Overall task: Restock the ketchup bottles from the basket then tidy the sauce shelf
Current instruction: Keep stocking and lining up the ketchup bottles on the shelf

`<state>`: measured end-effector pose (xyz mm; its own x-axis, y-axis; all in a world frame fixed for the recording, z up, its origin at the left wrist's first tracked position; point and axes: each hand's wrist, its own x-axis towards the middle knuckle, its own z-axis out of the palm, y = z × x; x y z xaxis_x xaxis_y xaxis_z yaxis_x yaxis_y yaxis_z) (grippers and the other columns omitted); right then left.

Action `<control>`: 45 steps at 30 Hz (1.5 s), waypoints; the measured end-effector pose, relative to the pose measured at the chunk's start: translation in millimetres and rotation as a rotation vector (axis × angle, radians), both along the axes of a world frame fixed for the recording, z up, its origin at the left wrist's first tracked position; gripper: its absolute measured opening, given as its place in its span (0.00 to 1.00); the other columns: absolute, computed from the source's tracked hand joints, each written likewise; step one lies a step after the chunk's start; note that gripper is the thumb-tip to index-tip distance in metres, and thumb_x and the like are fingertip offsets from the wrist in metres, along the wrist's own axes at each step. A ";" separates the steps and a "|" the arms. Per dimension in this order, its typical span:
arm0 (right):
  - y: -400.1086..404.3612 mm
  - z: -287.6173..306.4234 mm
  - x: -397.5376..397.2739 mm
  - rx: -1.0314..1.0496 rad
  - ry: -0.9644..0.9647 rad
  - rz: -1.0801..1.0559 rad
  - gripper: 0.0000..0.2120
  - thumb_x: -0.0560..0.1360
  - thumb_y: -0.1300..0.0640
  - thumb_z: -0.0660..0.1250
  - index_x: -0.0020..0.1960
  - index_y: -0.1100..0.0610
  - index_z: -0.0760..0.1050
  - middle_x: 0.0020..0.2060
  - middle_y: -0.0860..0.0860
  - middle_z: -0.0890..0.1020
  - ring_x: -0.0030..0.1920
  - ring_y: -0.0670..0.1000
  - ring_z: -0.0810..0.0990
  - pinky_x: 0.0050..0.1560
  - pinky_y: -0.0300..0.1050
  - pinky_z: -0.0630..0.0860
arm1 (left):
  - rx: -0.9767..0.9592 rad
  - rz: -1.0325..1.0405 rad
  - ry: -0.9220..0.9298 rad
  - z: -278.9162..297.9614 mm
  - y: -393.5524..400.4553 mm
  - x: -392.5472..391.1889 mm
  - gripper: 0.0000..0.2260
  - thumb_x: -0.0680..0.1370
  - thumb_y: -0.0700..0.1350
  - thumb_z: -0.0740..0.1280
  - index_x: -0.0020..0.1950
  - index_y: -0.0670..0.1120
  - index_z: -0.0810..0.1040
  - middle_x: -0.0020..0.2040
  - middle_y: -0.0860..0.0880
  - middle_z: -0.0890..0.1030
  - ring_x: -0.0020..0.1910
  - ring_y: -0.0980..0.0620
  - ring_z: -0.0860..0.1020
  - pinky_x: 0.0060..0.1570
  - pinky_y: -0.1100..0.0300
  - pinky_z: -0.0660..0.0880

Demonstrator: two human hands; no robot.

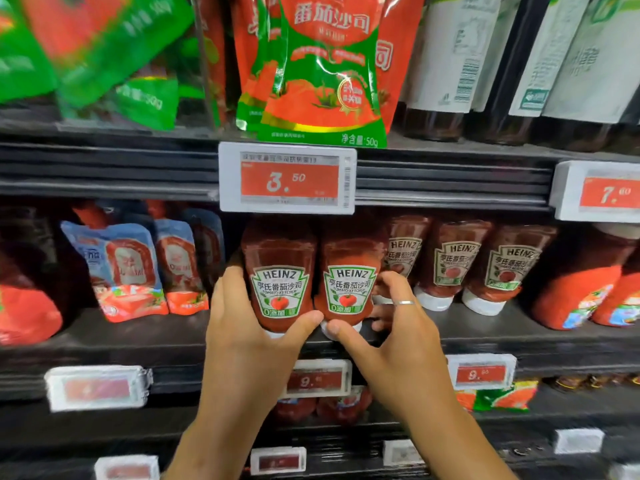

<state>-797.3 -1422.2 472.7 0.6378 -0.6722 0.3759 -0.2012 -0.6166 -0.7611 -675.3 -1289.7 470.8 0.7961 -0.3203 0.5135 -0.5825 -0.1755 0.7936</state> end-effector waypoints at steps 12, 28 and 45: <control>0.3 -0.2 0.1 -0.009 0.033 0.028 0.28 0.70 0.38 0.76 0.65 0.36 0.67 0.52 0.37 0.82 0.52 0.37 0.80 0.47 0.28 0.74 | 0.064 0.023 -0.084 0.2 -6.3 -0.8 0.30 0.64 0.53 0.81 0.52 0.61 0.62 0.46 0.60 0.71 0.50 0.74 0.71 0.30 0.71 0.68; -30.2 -6.8 -68.2 -0.017 -0.020 0.164 0.23 0.75 0.52 0.74 0.67 0.44 0.72 0.55 0.37 0.78 0.58 0.41 0.78 0.58 0.36 0.76 | 0.161 0.206 -0.016 -10.7 8.7 -52.8 0.40 0.73 0.54 0.75 0.78 0.47 0.59 0.74 0.47 0.64 0.75 0.49 0.63 0.71 0.43 0.68; -144.2 -220.6 -304.9 0.423 0.329 0.171 0.06 0.74 0.59 0.72 0.50 0.55 0.78 0.47 0.54 0.84 0.47 0.56 0.83 0.53 0.50 0.78 | 0.552 -0.137 0.127 -204.9 -64.2 -276.7 0.09 0.75 0.41 0.72 0.54 0.43 0.80 0.51 0.50 0.78 0.53 0.49 0.76 0.52 0.67 0.66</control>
